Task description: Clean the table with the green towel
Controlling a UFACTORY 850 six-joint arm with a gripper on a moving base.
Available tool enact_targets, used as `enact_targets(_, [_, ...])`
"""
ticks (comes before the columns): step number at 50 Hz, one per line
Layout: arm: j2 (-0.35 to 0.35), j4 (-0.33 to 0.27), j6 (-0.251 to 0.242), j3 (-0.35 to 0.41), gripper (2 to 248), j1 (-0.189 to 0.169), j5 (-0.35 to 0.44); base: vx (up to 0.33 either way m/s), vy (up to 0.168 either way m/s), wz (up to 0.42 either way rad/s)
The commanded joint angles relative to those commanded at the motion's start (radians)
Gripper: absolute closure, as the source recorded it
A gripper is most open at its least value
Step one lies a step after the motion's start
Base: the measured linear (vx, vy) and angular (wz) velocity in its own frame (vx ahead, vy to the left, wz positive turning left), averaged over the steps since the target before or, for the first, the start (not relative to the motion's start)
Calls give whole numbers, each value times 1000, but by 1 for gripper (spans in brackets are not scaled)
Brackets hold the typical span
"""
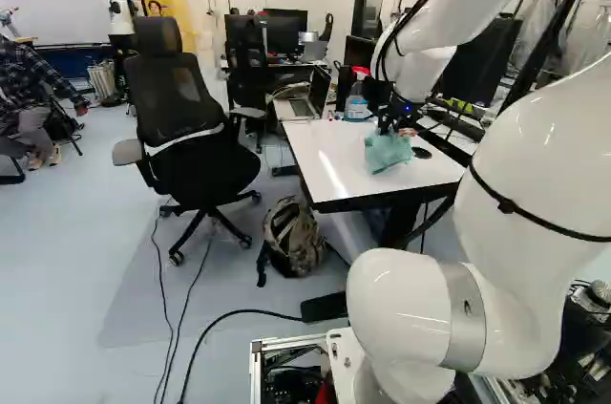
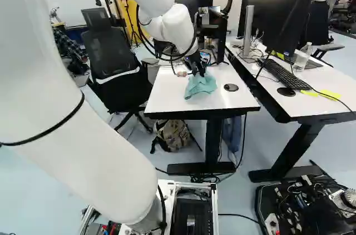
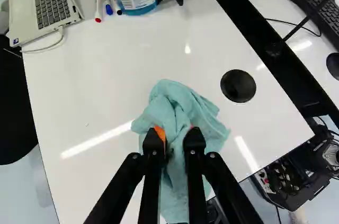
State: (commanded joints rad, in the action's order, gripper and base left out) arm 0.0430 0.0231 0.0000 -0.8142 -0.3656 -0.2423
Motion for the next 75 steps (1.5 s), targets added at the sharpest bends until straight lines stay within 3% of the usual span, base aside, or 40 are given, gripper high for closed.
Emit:
enact_targets(51, [-141, 0, 0, -146, 199, -153, 4, 0, 0, 0])
enact_targets(75, [-175, 0, 0, -182, 199, -167, 4, 0, 0, 0])
